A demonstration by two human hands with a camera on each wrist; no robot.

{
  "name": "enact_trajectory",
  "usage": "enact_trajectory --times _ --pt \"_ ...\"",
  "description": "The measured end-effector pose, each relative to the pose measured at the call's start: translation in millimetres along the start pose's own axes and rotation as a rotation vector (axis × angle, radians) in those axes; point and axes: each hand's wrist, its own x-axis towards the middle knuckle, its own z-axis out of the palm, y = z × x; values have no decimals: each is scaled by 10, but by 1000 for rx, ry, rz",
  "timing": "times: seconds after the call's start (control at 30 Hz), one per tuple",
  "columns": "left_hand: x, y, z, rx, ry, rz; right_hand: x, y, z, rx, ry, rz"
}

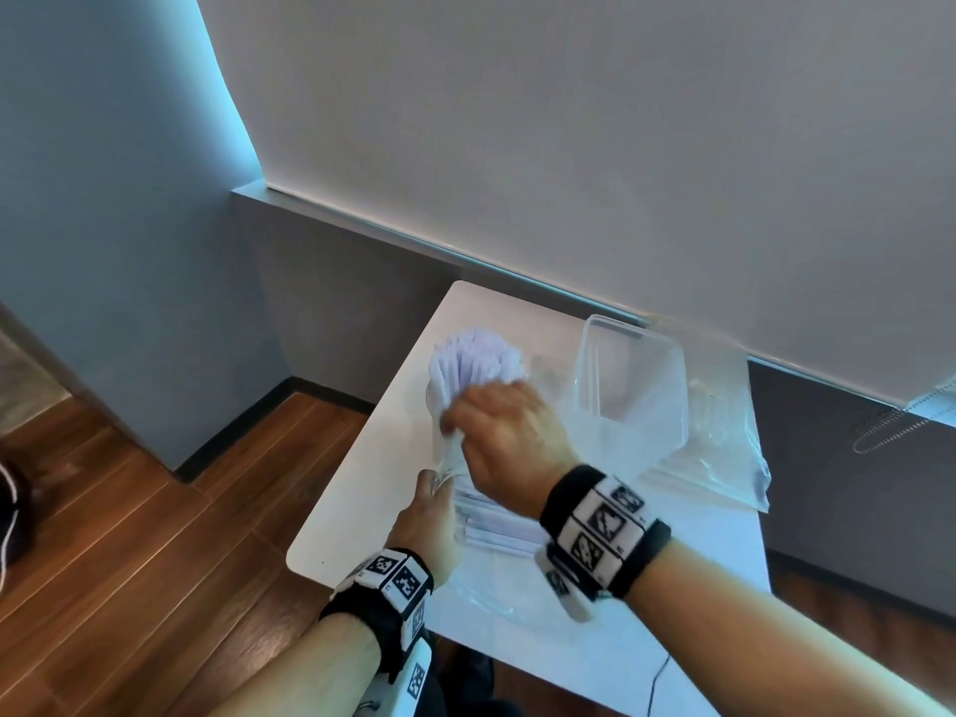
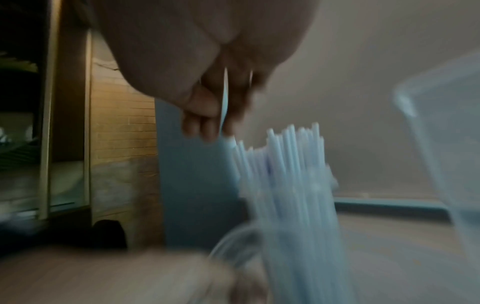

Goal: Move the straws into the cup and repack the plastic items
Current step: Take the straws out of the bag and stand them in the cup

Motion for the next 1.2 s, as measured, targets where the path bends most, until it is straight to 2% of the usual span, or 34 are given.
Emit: enact_trajectory --times 0.03,0.13,0.2,0.3,0.4,0.47,0.57,0.77,1.07,1.2 --pt "-1 2 -5 -3 -7 -16 -152 -63 14 63 -94 28" --pt "5 8 -12 -13 -31 -55 -623 -113 201 25 -582 267" --pt "10 14 -1 26 -47 -48 -943 -14 413 17 -684 434" --pt "14 13 -6 20 -55 -40 -1173 112 646 -39 -589 510" --pt "49 -14 -37 -18 -64 -27 -1140 201 664 -33 -455 602" --pt "95 -48 -40 -42 -73 -8 -1093 228 673 -6 -512 594" --pt "149 -67 -55 -55 -84 9 -980 224 764 -24 -608 460" --pt "141 -81 -64 -78 -112 42 -780 187 953 -116 -755 333" --pt "103 -147 -81 -96 -93 50 -832 147 1063 -184 -780 328" --pt "85 -159 -83 -90 -90 54 -819 172 1027 -135 -816 343"
